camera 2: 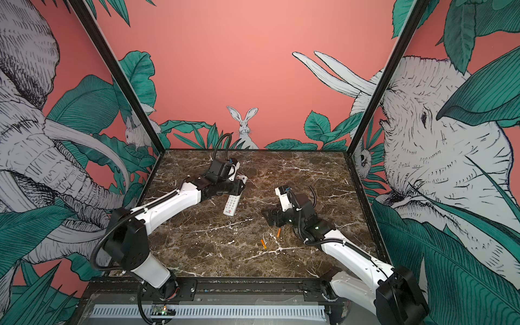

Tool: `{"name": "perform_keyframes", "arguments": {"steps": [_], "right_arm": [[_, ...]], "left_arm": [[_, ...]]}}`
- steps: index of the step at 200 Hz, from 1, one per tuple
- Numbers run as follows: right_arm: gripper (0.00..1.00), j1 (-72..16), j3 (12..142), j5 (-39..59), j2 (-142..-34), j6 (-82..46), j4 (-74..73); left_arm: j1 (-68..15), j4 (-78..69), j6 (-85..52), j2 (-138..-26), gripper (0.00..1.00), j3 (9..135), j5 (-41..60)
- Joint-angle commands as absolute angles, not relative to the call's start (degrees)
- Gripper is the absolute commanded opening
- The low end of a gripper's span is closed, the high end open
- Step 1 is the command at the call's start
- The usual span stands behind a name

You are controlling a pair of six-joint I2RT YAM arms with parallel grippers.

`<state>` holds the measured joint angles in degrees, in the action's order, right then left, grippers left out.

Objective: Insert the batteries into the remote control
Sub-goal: 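Lift the remote upright with the left gripper toward the right gripper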

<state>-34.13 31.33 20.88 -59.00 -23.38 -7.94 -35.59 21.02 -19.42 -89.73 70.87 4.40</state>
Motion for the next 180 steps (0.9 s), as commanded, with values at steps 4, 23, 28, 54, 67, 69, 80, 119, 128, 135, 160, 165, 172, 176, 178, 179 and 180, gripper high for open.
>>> {"name": "perform_keyframes", "arguments": {"steps": [4,23,28,54,67,69,80,119,128,135,160,165,172,176,178,179,180], "right_arm": [[0.87,-34.5,27.9,31.1,-57.4,-27.2,-25.4],[0.88,-34.5,25.6,34.5,-57.9,-28.4,-33.0],[0.88,-34.5,25.3,35.3,-58.2,-28.5,-34.2],[0.89,-34.7,24.4,39.6,-61.1,-31.6,-43.1],[0.90,-34.8,24.9,42.0,-63.5,-33.4,-46.9],[0.90,-34.9,24.9,42.3,-63.6,-33.6,-47.1],[0.90,-34.9,25.7,44.3,-66.0,-35.1,-49.8],[0.94,-36.4,25.2,47.9,-72.6,-41.7,-66.1],[0.96,-37.1,25.6,48.5,-73.7,-41.9,-67.0],[0.97,-37.6,26.0,48.8,-74.3,-41.9,-67.6],[0.98,-39.0,26.1,49.1,-76.8,-42.9,-71.7],[0.98,-39.4,26.2,49.3,-77.2,-43.3,-72.7],[0.99,-39.7,26.4,49.4,-77.8,-43.7,-73.8],[0.98,-40.0,26.5,49.5,-78.0,-43.6,-74.0],[0.99,-40.1,26.7,49.5,-78.1,-43.6,-74.0],[0.99,-40.2,26.7,49.5,-78.1,-43.6,-74.0],[0.99,-40.3,26.8,49.4,-78.2,-43.6,-74.0]], "left_arm": [[-35.5,15.7,-21.4,-82.1,0.25,66.4,11.2],[-35.4,14.6,-22.1,-77.4,0.25,63.7,14.0],[-35.4,14.4,-22.3,-76.3,0.25,63.3,14.6],[-35.4,10.4,-24.5,-71.3,0.26,59.5,20.1],[-35.4,7.1,-26.2,-68.8,0.26,57.1,22.3],[-35.4,6.6,-26.4,-68.5,0.26,56.9,22.7],[-35.4,4.4,-27.6,-66.9,0.26,55.4,24.7],[-35.4,-0.9,-29.9,-62.6,0.26,53.4,30.7],[-35.4,-2.0,-30.4,-61.9,0.26,53.4,32.1],[-35.4,-2.5,-30.7,-61.5,0.26,53.3,33.1],[-35.4,-3.8,-31.5,-60.1,0.26,53.3,36.7],[-35.4,-3.9,-31.7,-59.9,0.26,53.4,37.0],[-35.4,-4.0,-31.9,-59.7,0.26,53.3,37.4],[-35.4,-4.1,-32.0,-59.5,0.26,53.3,37.6],[-35.4,-4.1,-32.1,-59.5,0.26,53.3,37.8],[-35.4,-4.1,-32.1,-59.4,0.26,53.3,37.8],[-35.4,-4.2,-32.2,-59.4,0.26,53.3,37.9]]}}
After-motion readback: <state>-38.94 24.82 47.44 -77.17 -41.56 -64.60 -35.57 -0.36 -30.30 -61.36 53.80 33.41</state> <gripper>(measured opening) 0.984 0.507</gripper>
